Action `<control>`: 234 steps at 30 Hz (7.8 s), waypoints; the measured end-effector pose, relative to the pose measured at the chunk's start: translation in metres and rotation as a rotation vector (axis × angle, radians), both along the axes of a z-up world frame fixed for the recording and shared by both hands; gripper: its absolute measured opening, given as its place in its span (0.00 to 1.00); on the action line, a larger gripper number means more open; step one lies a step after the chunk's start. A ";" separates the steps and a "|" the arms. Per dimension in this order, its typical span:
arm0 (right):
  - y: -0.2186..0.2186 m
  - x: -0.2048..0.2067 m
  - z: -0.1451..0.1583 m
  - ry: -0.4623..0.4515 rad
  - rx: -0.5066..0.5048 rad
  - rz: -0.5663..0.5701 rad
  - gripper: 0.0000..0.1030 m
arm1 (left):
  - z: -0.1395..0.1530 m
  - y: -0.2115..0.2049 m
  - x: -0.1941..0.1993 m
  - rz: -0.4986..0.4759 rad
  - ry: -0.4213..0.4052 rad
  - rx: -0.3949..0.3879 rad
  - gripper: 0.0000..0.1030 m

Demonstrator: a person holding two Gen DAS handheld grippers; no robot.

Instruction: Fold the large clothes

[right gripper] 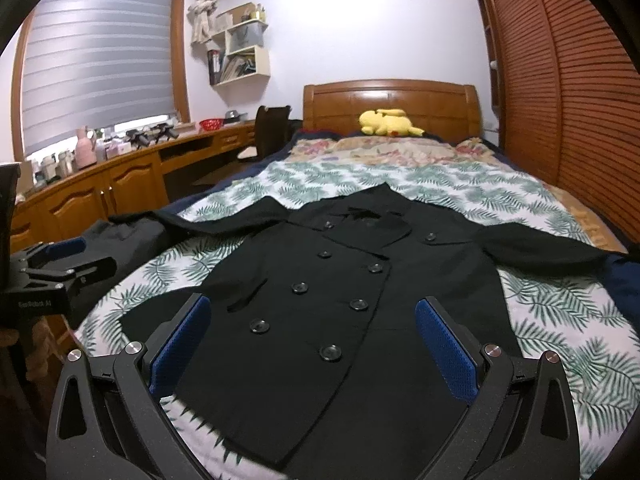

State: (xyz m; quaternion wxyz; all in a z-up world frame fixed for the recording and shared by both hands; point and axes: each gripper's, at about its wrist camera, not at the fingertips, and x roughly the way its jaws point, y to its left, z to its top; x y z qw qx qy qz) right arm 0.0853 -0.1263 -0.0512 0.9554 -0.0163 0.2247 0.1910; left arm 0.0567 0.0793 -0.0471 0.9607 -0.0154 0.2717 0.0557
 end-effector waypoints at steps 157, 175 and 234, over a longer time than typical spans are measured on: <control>0.079 0.132 -0.019 0.051 -0.180 0.191 0.12 | -0.028 0.061 0.040 -0.089 0.028 -0.156 0.38; -0.008 0.130 -0.041 0.158 -0.172 -0.028 0.22 | -0.017 -0.017 0.080 -0.256 0.025 -0.160 0.38; 0.039 0.066 -0.072 0.285 -0.295 0.239 0.04 | -0.017 -0.027 0.077 -0.229 0.018 -0.106 0.39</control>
